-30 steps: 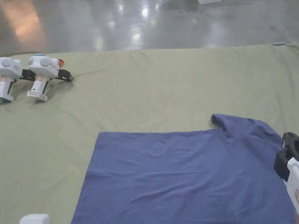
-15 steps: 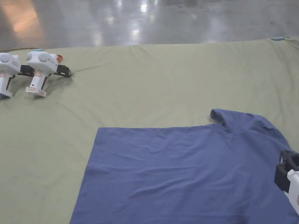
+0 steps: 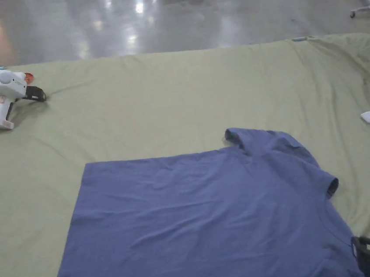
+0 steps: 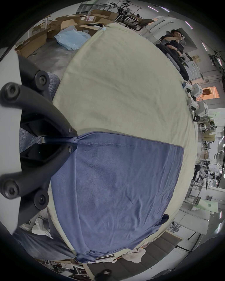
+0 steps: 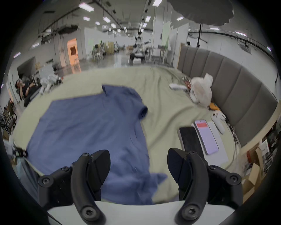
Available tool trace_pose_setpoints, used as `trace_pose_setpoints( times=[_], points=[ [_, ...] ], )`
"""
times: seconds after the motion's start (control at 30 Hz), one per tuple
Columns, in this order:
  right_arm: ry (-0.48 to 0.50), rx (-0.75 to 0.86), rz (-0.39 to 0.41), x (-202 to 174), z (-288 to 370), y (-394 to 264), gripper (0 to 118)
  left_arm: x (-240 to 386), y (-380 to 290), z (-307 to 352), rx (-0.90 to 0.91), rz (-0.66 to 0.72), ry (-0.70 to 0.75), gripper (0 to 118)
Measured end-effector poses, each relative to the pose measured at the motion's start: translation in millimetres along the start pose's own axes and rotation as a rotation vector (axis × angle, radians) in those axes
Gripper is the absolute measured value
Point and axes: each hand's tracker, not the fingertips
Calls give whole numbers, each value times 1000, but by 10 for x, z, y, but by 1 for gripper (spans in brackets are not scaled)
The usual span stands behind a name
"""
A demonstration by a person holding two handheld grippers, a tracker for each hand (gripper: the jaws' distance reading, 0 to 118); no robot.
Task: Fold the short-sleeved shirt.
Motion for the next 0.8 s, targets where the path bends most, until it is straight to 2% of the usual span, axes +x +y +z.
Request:
trace_pose_setpoints(
  times=[0.1,0.2,0.37,0.43,0.5,0.57,0.63,0.7,0.8],
  points=[
    [-10,-124,38,37,-5,-298,81,6,3,8,3,-3,0,3],
    [16,-225,26,13,-98,-573,81,32,14,23,5,-15,5,3],
    [-30,-281,-9,-1,-360,-794,80,20,21,20,5,-16,4,3],
    [-15,-300,-25,2,-467,-804,72,1,20,-6,4,-13,2,3],
    [25,-342,-27,-7,-564,-791,50,-6,19,-15,4,-8,-1,3],
    [47,-319,1,-69,-581,-766,36,-6,12,-27,7,-2,0,3],
    [53,-329,31,-93,-593,-744,12,-4,8,-27,10,0,1,3],
    [20,-316,49,-77,-579,-729,8,0,3,-33,13,-3,2,3],
    [39,-322,70,-77,-515,-681,6,3,0,-34,16,-10,4,3]
  ],
)
